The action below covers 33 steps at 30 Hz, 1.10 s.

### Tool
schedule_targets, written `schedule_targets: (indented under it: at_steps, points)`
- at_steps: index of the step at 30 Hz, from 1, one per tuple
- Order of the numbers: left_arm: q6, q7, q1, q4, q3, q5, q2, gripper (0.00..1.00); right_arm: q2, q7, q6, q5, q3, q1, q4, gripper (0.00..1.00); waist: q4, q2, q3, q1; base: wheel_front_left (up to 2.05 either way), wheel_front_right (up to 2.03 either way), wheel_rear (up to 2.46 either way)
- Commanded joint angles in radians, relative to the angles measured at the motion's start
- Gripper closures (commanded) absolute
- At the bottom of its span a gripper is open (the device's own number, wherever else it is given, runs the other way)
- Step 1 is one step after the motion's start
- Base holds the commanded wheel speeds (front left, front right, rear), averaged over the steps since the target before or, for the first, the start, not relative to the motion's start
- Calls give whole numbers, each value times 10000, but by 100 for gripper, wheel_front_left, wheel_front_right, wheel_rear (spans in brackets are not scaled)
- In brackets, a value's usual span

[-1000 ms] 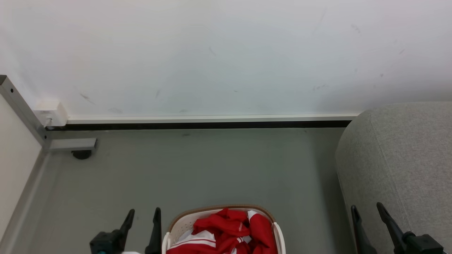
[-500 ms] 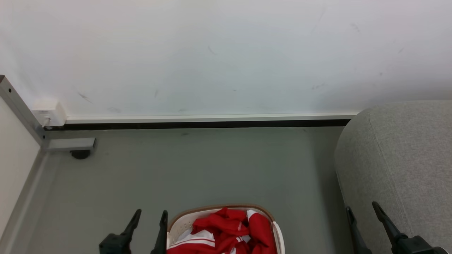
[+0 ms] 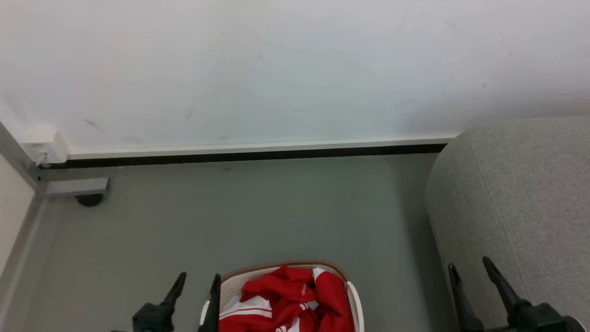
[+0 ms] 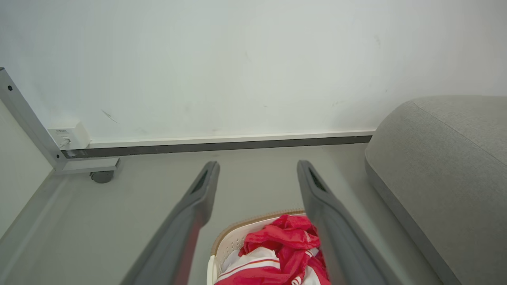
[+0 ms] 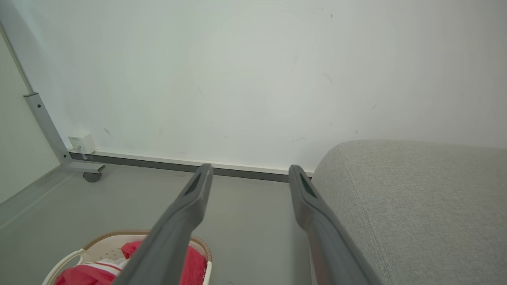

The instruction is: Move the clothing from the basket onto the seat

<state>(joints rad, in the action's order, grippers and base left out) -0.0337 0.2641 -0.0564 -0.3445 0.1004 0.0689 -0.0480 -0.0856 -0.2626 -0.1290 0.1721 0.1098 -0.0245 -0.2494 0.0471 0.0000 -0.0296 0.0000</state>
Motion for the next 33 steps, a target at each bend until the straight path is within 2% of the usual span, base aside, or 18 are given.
schedule_targets:
  at_steps: [1, 9, 18, 25, 33]
  points:
    - [-21, 7, -127, -44, -4, -92, -46, 0, 13, -35, -33, 60, 3, -176, 87, 0, 148, 0, -140, 0, 0, 0, 0]
    - [-277, 7, -1285, -1049, 510, -559, -169, 0, 105, -20, -33, 295, 126, -767, 417, 0, 900, 0, -1181, 0, 0, 0, 0]
    - [-593, -83, -3263, -3524, 1509, -1267, -283, 0, 276, -18, -32, 417, 359, -1542, 764, 0, 1848, 0, -2638, 0, 0, 0, 0]
    - [-780, -835, -4695, -5301, 2291, -1607, -203, 0, 343, -18, -32, 498, 655, -2195, 1117, 0, 2354, 0, -3801, 0, 0, 0, 0]
    - [-918, -1965, -5920, -6954, 2758, -1450, -187, 0, 352, -18, -32, 808, 1158, -2923, 1859, 0, 2798, 0, -5146, 0, 0, 0, 0]
